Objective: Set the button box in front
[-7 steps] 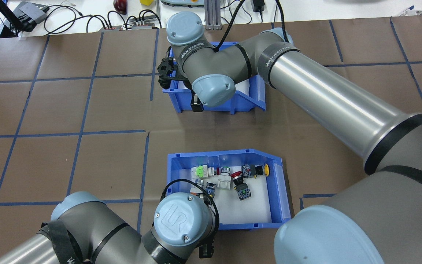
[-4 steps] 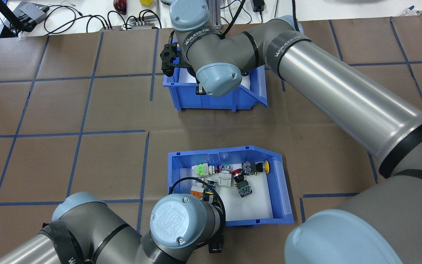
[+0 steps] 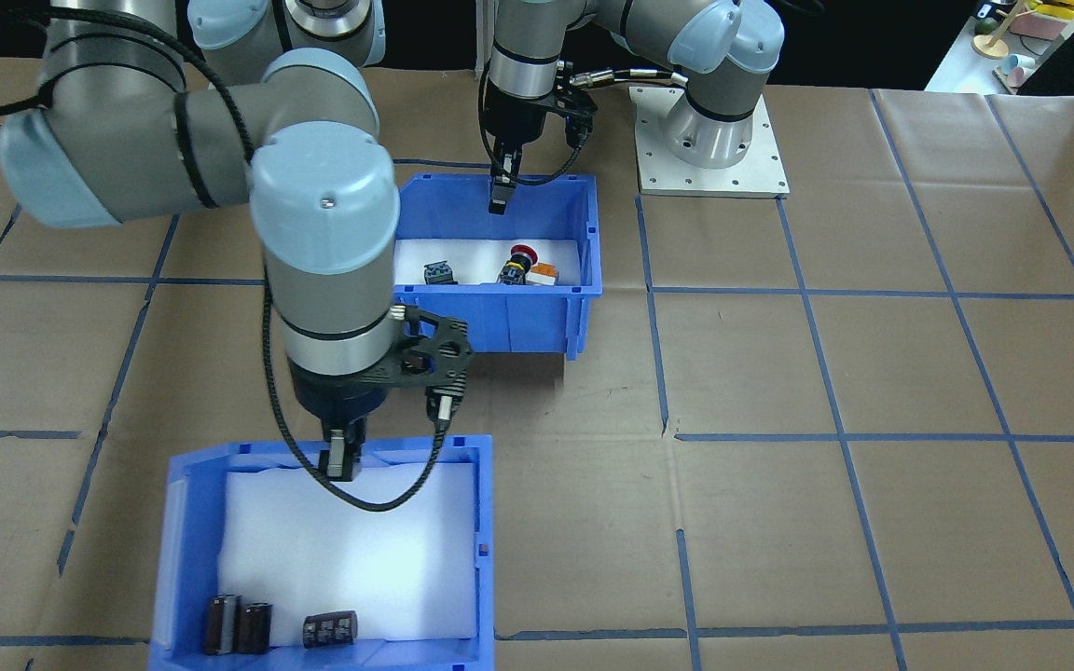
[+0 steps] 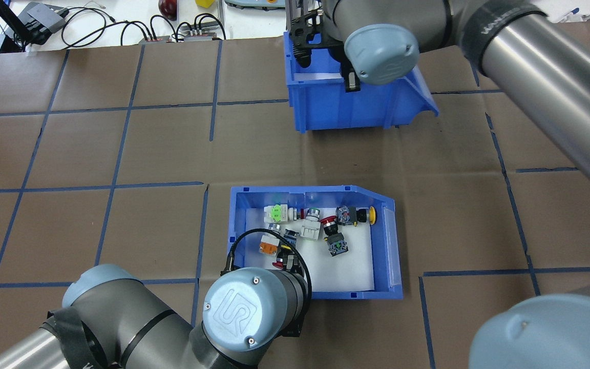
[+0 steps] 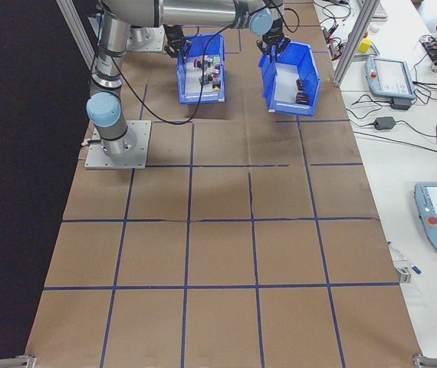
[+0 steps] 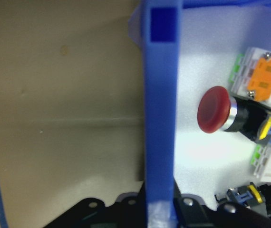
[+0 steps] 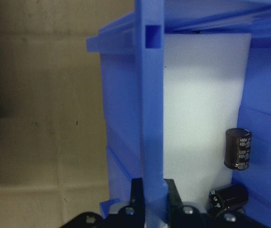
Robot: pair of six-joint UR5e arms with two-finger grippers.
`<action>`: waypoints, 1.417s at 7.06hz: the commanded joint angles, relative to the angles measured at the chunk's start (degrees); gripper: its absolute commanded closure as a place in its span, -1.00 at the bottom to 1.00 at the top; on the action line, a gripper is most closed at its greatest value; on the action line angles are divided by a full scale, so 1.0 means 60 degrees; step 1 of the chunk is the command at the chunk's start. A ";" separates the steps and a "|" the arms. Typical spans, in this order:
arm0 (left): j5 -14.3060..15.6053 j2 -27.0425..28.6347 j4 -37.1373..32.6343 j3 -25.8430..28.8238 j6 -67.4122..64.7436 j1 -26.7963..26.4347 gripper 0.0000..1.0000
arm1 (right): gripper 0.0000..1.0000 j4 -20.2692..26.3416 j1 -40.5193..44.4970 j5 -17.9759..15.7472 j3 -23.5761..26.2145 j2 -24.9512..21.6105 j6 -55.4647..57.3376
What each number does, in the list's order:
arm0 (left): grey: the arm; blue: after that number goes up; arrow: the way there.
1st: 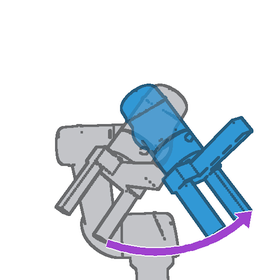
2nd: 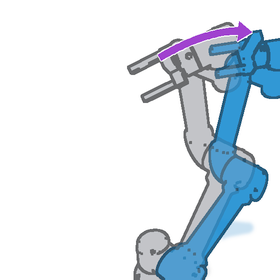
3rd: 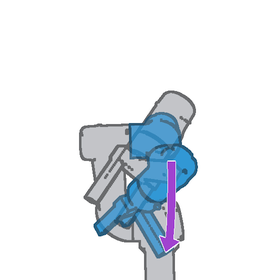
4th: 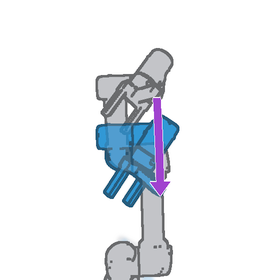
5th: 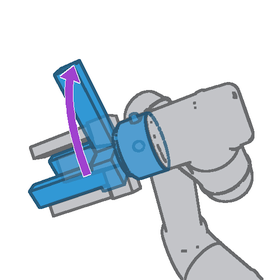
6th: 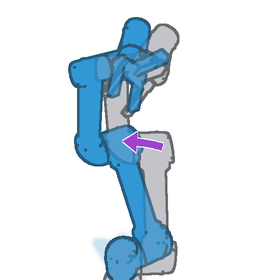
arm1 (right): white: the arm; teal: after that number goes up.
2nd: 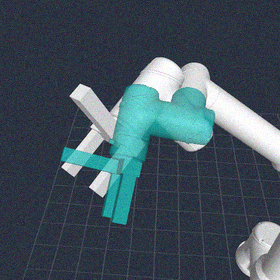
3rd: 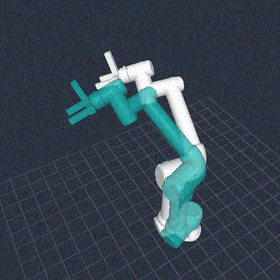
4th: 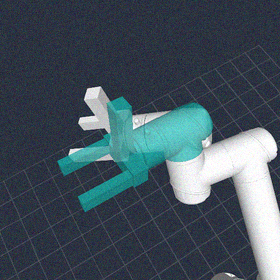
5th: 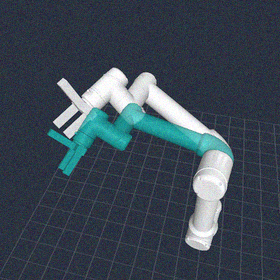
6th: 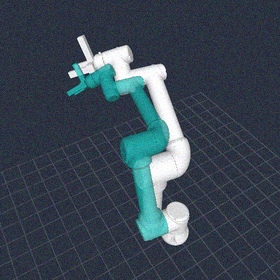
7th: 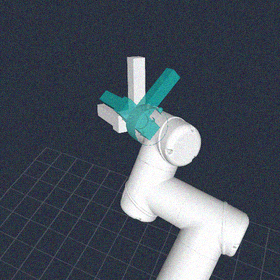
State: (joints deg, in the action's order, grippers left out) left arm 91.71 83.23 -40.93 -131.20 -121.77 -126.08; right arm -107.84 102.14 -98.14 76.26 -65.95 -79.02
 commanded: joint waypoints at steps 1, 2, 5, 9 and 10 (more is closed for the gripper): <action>0.0288 -0.0132 -0.0077 0.0376 0.0825 0.0879 1.00 | 0.96 0.0292 -0.1037 -0.0121 0.0383 -0.0665 -0.1223; 0.0098 -0.0103 -0.0078 0.0464 0.1393 0.1887 1.00 | 0.97 0.0264 -0.1752 -0.0311 0.0936 -0.1031 -0.2245; -0.0941 0.0888 -0.0034 0.1586 0.2656 0.3462 1.00 | 0.97 0.0044 -0.3952 0.0255 0.3163 -0.2700 -0.3588; -0.1060 0.3832 0.0098 0.3890 0.2718 0.3392 1.00 | 0.96 0.0044 -0.4264 0.0113 0.4529 -0.3830 -0.3617; -0.1424 0.4345 0.0098 0.4343 0.2718 0.3319 1.00 | 0.96 0.0058 -0.4351 0.0112 0.4618 -0.3949 -0.3646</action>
State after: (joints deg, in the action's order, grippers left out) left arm 84.92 105.23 -40.42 -108.24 -105.38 -105.66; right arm -107.55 76.65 -97.33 102.77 -88.36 -100.79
